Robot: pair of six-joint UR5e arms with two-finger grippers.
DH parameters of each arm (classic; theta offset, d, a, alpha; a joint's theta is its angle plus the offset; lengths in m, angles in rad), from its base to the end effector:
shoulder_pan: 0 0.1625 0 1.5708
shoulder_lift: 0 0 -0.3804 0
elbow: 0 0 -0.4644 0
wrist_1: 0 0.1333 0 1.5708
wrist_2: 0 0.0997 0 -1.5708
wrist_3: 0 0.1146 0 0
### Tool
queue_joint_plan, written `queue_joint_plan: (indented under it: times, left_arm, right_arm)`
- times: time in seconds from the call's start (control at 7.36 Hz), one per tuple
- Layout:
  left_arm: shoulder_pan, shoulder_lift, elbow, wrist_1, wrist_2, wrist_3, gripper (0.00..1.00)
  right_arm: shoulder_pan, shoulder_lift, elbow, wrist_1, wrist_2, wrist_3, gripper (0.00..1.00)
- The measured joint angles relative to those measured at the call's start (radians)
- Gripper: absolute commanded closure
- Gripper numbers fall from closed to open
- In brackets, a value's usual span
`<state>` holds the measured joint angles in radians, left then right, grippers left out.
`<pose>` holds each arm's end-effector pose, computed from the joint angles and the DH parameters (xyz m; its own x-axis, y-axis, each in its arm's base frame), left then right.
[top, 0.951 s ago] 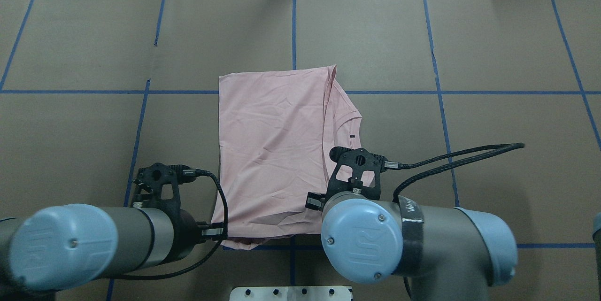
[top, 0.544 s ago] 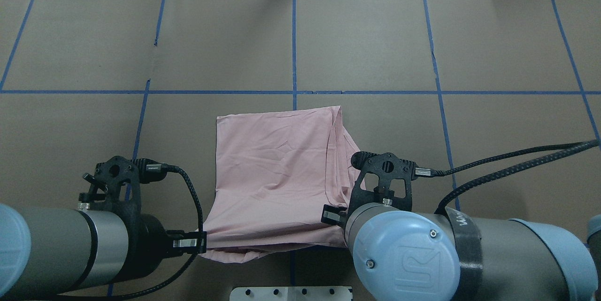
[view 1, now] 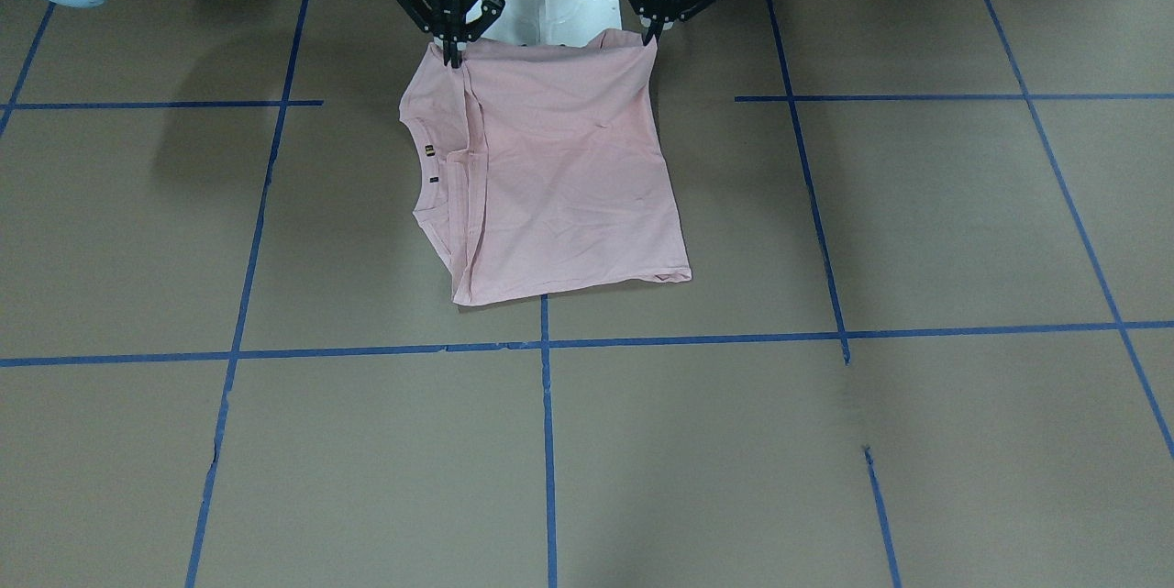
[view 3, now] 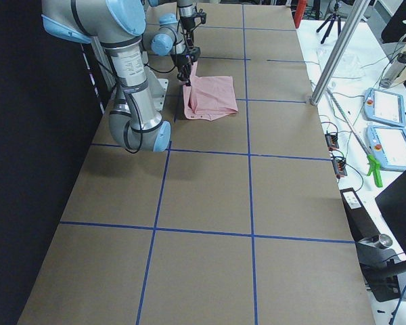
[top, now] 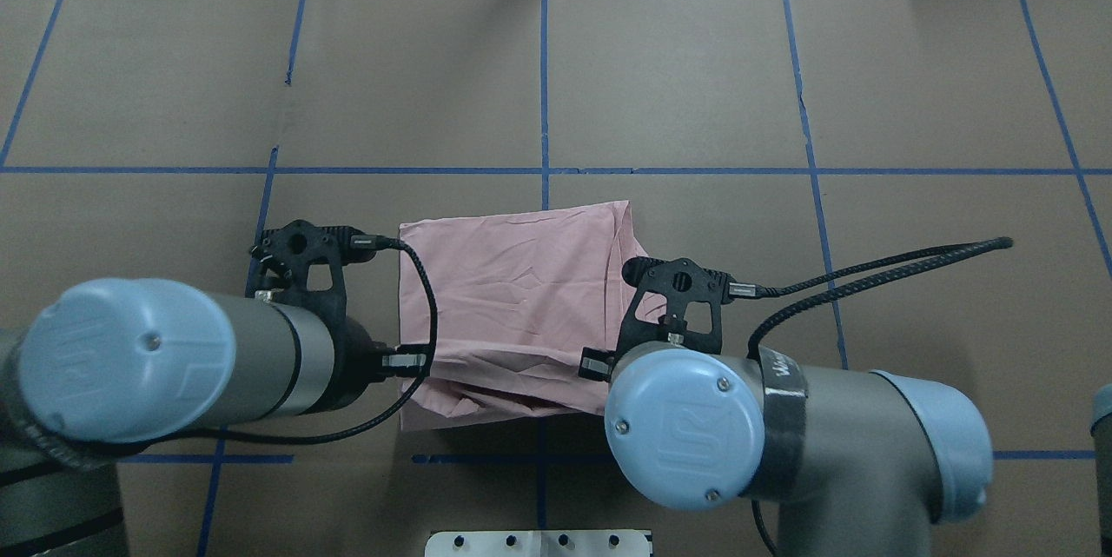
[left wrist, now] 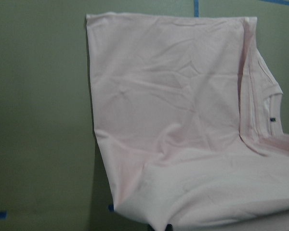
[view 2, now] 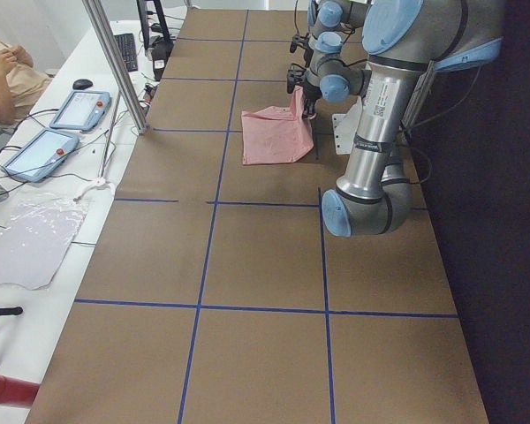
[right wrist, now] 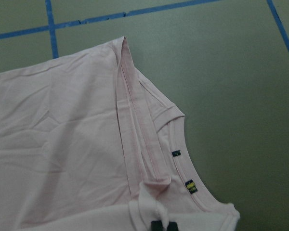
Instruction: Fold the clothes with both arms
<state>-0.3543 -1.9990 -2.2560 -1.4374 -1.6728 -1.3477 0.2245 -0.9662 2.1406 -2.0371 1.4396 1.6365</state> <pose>0.4392 -0.2921 0.0726 0.5683 0.0245 -0.8225 0.1436 0.9813 0.1284 -0.4985 -0.2659 0.0685 0.7190 0.2309 0.6555 -0.3516 0.9344 0.0565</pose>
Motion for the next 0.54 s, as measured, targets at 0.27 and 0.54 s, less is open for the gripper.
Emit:
queue_joint_plan:
  times: [0.27,0.54]
  left_arm:
    - [-0.094,-0.023,0.158,-0.107,-0.003,0.079,1.0]
    - [-0.202,-0.07,0.334,-0.216,-0.006,0.162,0.0]
  right_arm:
    - [0.095,0.005,-0.175,0.178,0.005,-0.061,1.0]
    - [0.202,0.055,-0.36,0.306,0.036,-0.15,0.0]
